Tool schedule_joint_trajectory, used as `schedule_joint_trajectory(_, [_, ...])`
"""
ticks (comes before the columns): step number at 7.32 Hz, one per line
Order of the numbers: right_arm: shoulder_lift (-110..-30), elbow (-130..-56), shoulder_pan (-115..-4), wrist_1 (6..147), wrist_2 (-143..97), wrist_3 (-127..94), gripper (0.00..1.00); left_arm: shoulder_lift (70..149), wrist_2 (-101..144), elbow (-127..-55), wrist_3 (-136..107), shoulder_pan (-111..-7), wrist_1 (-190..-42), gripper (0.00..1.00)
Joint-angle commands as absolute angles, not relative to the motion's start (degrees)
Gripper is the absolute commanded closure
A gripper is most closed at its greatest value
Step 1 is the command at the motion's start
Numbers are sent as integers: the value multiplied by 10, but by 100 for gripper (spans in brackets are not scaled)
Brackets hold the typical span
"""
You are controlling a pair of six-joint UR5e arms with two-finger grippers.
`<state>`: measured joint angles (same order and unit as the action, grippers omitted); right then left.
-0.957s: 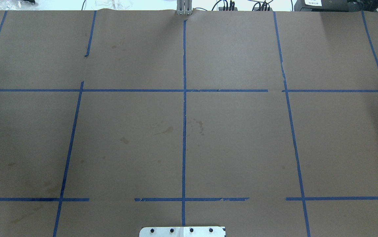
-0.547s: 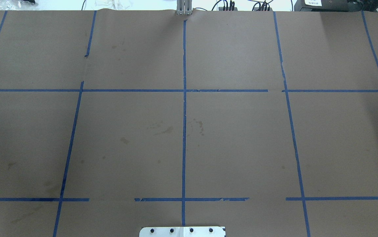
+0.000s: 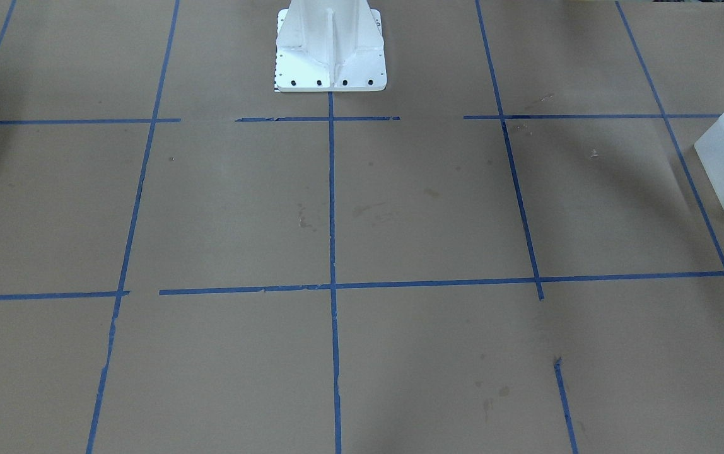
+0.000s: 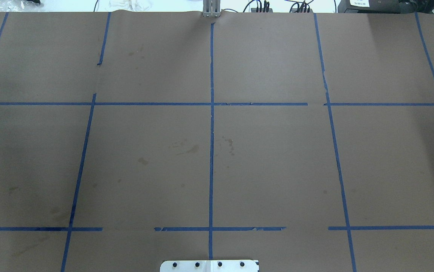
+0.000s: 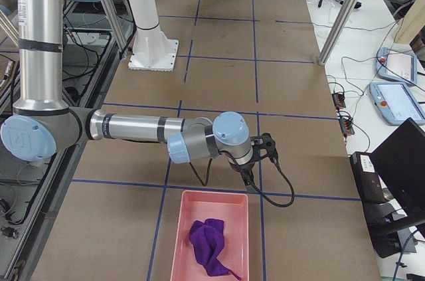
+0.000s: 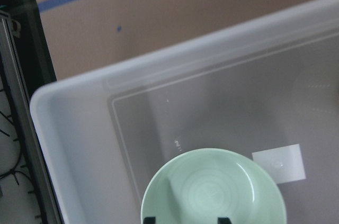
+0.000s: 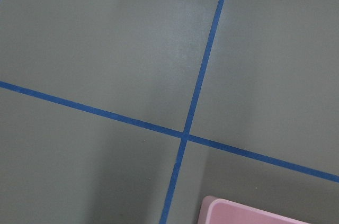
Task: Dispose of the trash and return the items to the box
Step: 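Lower the green bowl into the white bin and open the left gripper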
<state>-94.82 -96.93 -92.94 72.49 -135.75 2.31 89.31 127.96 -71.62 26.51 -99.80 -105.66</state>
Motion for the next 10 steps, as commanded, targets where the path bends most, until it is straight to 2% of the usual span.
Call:
schedule_joint_trajectory(1, [-950, -995, -899, 727, -1362, -70, 0, 897, 1298, -889, 184, -998, -950, 45])
schedule_joint_trajectory(2, [-950, -995, -896, 728, -1363, -79, 0, 894, 1326, -963, 101, -997, -936, 45])
schedule_joint_trajectory(4, [-950, -996, -880, 729, -1364, -120, 0, 896, 1346, -1045, 0, -937, -918, 42])
schedule_joint_trajectory(7, [-947, -997, -863, 752, -1363, -124, 0, 887, 1346, -1082, -132, -845, -961, 32])
schedule_joint_trajectory(8, [-927, -997, -860, 785, -1359, -124, 0, 849, 1346, -1079, -140, -834, -1029, 25])
schedule_joint_trajectory(9, [-921, -996, -859, 800, -1355, -123, 0, 840, 1346, -1083, -167, -822, -1051, 3])
schedule_joint_trajectory(10, [-923, -997, -859, 800, -1354, -122, 0, 838, 1346, -1085, -170, -813, -1051, 1])
